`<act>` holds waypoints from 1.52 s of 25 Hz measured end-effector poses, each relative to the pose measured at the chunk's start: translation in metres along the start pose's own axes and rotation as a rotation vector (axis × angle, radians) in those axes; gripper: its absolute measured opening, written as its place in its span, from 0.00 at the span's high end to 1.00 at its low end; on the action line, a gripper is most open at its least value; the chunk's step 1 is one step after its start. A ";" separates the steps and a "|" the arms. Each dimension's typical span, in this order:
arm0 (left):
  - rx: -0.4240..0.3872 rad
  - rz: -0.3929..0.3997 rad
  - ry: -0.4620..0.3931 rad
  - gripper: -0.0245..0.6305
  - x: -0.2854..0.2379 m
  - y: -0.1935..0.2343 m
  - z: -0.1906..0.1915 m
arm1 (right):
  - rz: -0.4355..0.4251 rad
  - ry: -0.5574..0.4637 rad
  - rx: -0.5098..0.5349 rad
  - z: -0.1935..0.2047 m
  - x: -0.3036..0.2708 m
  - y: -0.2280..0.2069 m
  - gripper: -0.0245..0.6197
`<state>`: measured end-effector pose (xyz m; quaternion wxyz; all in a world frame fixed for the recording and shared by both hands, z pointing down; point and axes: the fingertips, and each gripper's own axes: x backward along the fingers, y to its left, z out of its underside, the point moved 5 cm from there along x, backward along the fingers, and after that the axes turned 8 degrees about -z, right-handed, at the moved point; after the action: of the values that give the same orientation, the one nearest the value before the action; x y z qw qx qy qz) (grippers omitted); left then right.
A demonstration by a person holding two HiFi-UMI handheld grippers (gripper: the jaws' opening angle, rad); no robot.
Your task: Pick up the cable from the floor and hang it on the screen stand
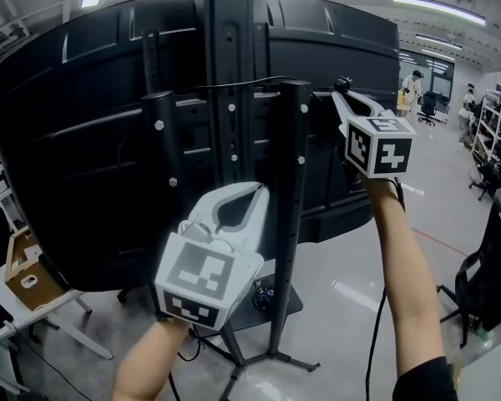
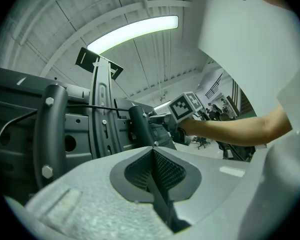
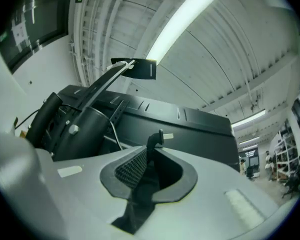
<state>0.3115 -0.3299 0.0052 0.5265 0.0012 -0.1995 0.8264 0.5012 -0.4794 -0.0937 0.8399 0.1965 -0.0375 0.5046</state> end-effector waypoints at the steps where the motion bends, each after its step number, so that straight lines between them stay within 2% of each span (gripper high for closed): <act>1: 0.003 0.002 0.002 0.96 0.000 -0.001 0.001 | -0.007 -0.016 -0.045 0.006 0.003 0.004 0.89; 8: 0.018 0.016 0.003 0.96 0.006 -0.007 0.007 | -0.061 -0.161 -0.372 0.037 0.018 0.039 0.88; 13: 0.029 0.012 -0.001 0.96 0.012 -0.005 0.008 | -0.063 -0.288 -0.468 0.047 0.030 0.042 0.85; 15: 0.034 0.008 -0.003 0.96 0.014 -0.004 0.009 | -0.067 -0.272 -0.464 0.055 0.032 0.043 0.80; 17: 0.043 0.006 -0.002 0.96 0.014 -0.003 0.010 | -0.075 -0.244 -0.458 0.067 0.034 0.046 0.80; 21: 0.055 0.009 0.009 0.96 0.012 -0.008 0.017 | -0.099 -0.214 -0.461 0.090 0.043 0.056 0.83; 25: 0.077 -0.005 0.023 0.96 0.015 -0.010 0.026 | -0.127 -0.167 -0.412 0.103 0.057 0.077 0.85; 33: 0.141 -0.040 0.070 0.96 0.047 0.001 0.055 | -0.139 -0.088 -0.261 0.109 0.106 0.147 0.88; 38: 0.188 -0.055 0.093 0.96 0.086 0.010 0.070 | -0.149 -0.034 -0.271 0.115 0.134 0.205 0.90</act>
<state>0.2496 -0.2816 0.0846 0.5554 0.0176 -0.0964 0.8258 0.4049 -0.3253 0.1069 0.8931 0.0922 -0.1046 0.4277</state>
